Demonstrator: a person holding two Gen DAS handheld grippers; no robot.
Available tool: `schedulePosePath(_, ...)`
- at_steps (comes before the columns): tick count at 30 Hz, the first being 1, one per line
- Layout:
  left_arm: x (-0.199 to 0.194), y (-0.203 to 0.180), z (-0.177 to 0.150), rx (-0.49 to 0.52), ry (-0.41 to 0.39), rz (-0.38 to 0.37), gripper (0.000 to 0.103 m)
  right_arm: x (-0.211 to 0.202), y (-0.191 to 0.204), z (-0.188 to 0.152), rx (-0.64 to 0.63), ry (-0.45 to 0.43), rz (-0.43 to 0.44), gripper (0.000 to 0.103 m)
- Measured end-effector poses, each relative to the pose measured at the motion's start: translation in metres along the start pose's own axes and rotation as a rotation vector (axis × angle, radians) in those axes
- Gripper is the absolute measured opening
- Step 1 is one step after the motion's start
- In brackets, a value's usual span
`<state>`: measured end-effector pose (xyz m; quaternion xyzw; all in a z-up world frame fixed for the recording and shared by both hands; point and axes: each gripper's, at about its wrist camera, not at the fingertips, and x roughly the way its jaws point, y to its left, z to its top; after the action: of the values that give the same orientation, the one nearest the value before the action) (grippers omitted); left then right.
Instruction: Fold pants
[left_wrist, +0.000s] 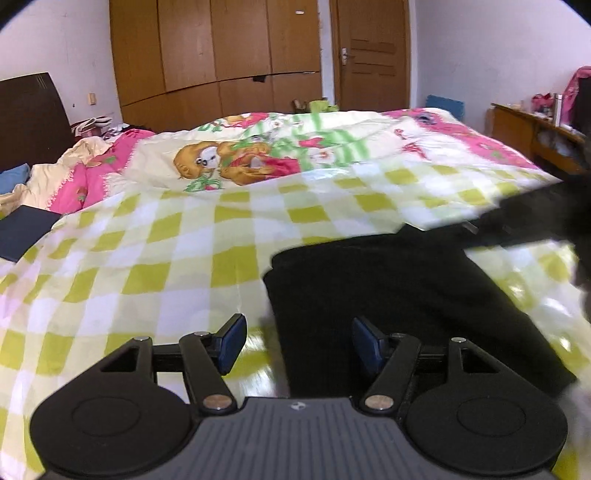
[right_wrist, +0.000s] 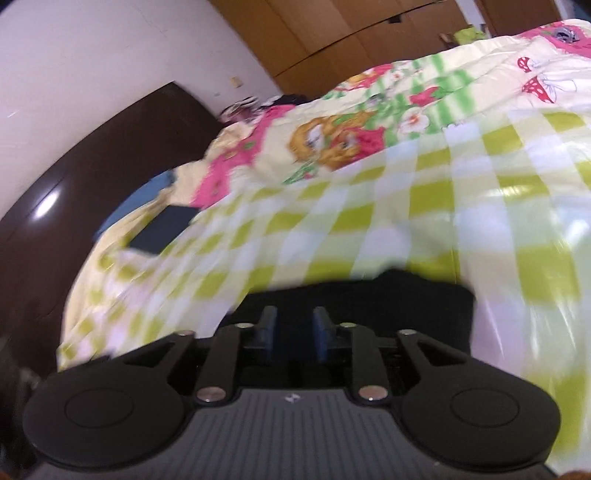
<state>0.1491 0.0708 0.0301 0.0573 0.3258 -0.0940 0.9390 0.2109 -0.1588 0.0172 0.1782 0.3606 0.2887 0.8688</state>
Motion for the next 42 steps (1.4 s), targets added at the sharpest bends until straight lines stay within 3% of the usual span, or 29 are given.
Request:
schedulePosePath(4,-0.004,-0.016,-0.026,0.087,0.069,0.051,0.077,-0.015,0.017,-0.05,-0.12,0.148,-0.105,0.031)
schedulePosePath(6,-0.007,-0.014,-0.03,0.066,0.09,0.043,0.077,-0.017,0.012,-0.065,-0.105,0.172,-0.135,0.029)
schedulePosePath(11,-0.039,-0.003,-0.026,0.043,0.059,0.084,0.076,-0.049,0.03,-0.066,-0.076,0.056,-0.123,0.034)
schedulePosePath(14,-0.045,-0.002,-0.035,0.037,0.078,0.088,0.076,-0.036,0.032,-0.08,-0.103,0.113,-0.221,0.041)
schedulePosePath(18,-0.041,-0.008,-0.052,0.034,0.132,0.104,0.076,-0.045,0.035,-0.083,-0.058,0.104,-0.217,0.042)
schedulePosePath(23,-0.067,-0.012,-0.064,-0.015,0.101,0.066,0.075,-0.067,0.04,-0.085,-0.026,0.034,-0.202,0.043)
schedulePosePath(30,-0.084,-0.036,-0.074,-0.064,0.06,0.032,0.075,-0.08,0.047,-0.121,0.036,0.006,-0.195,0.044)
schedulePosePath(42,-0.089,-0.072,-0.085,-0.013,0.083,0.03,0.076,-0.091,0.048,-0.149,0.102,-0.013,-0.235,0.044)
